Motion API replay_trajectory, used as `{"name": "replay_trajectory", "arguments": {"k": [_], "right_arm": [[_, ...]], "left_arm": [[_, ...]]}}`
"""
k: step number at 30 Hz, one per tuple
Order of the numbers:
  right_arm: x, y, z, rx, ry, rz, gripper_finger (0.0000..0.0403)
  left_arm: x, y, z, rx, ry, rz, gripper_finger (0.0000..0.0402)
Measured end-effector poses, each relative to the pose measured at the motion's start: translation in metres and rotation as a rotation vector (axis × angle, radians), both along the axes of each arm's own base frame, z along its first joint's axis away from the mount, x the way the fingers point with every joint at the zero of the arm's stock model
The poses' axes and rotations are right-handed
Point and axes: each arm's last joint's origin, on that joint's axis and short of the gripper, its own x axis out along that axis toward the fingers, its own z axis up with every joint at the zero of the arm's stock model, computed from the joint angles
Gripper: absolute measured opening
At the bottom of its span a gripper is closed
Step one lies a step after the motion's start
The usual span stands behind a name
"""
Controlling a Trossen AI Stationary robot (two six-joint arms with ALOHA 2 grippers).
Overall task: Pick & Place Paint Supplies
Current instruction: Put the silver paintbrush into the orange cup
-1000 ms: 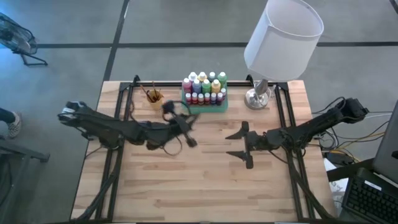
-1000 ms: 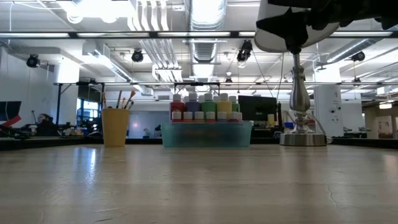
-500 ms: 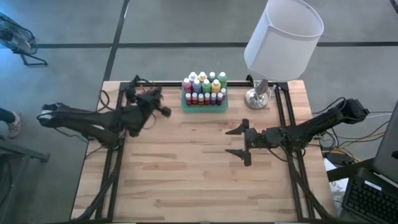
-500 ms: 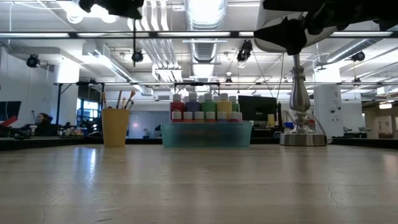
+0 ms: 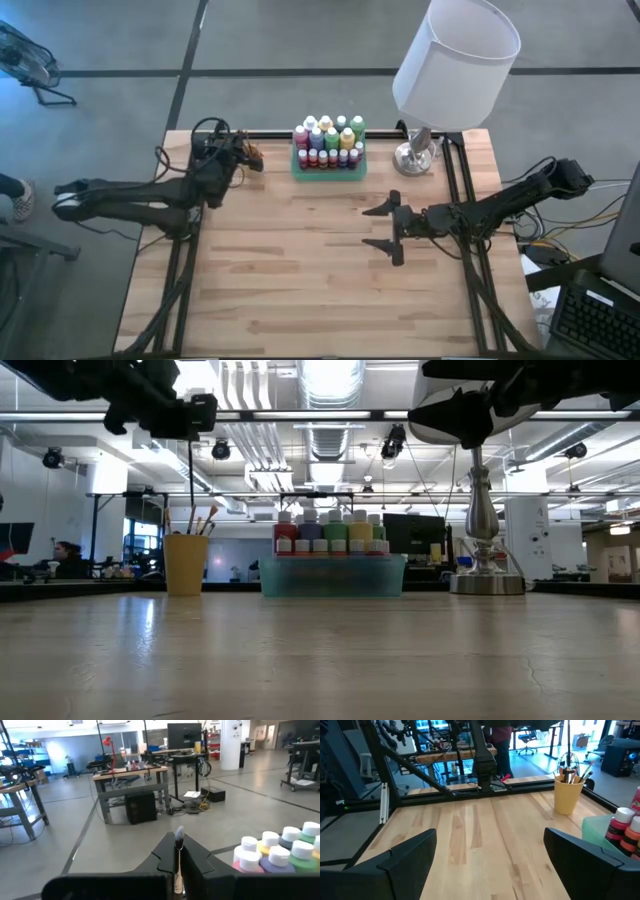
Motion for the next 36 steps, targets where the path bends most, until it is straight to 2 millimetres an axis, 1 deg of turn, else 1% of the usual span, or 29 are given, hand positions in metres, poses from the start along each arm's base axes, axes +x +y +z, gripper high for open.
{"name": "replay_trajectory", "arguments": {"k": [5,12,15,21,26,36], "right_arm": [[0.000,0.000,0.000,0.001,0.000,0.000,0.0364],[0.000,0.000,-0.001,-0.004,0.014,0.000,0.0363],[0.000,-0.001,-0.002,-0.004,0.020,-0.003,0.0363],[0.001,-0.005,-0.002,0.002,0.020,-0.026,0.0364],[0.001,-0.006,-0.003,0.011,0.024,-0.032,0.0364],[0.001,-0.006,-0.003,0.014,0.027,-0.033,0.0363]], "left_arm": [[-0.001,0.012,-0.009,-0.014,-0.003,0.022,0.0011],[-0.006,0.027,-0.022,-0.044,-0.028,0.040,0.0011],[-0.009,0.030,-0.031,-0.059,-0.031,0.039,0.0011],[-0.012,0.033,-0.055,-0.103,-0.022,0.052,0.0011],[-0.009,0.035,-0.073,-0.121,-0.019,0.053,0.0011],[0.002,0.045,-0.096,-0.166,0.030,0.082,0.0011]]}}
